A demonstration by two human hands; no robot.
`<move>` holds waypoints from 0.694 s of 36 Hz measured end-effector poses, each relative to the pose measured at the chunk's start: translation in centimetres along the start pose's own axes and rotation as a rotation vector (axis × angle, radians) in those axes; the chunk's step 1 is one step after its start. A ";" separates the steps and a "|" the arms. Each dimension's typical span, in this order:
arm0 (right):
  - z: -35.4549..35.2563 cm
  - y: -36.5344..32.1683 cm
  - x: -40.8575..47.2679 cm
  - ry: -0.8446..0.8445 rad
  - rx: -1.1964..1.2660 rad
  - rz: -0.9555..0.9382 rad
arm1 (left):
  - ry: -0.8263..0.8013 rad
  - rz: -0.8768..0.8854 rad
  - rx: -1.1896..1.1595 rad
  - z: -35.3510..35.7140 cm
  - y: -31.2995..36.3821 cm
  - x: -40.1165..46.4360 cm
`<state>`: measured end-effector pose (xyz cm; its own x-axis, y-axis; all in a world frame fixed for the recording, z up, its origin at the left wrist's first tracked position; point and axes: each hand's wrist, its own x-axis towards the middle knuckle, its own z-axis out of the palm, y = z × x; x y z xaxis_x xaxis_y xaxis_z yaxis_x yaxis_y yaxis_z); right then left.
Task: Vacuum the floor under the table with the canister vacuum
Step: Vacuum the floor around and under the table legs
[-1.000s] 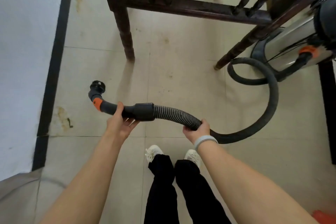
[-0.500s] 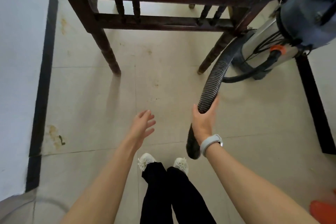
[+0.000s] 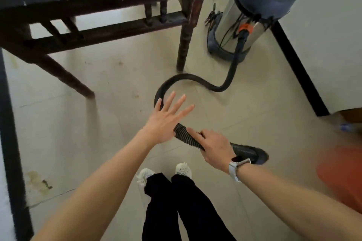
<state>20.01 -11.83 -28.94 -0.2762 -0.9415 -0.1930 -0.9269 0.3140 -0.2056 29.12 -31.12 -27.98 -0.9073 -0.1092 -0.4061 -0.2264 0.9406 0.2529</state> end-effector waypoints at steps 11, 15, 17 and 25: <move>-1.6 5.1 -2.1 0.052 0.019 -0.114 | -0.075 0.028 -0.388 2.5 2.9 -0.3; -2.0 6.3 -1.1 0.117 0.153 0.089 | 0.024 -0.094 -0.572 2.9 4.2 -0.9; -2.3 6.4 -0.2 0.146 0.398 0.292 | 0.059 -0.194 -0.657 3.0 4.5 -1.4; -3.9 4.4 6.2 0.004 1.990 1.102 | 0.228 -0.391 -0.839 4.2 5.3 -4.3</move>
<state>13.23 -16.79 -27.35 -0.3372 -0.3754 -0.8633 0.8711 0.2234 -0.4374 33.37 -24.31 -28.61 -0.7409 -0.5103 -0.4366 -0.6282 0.2967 0.7193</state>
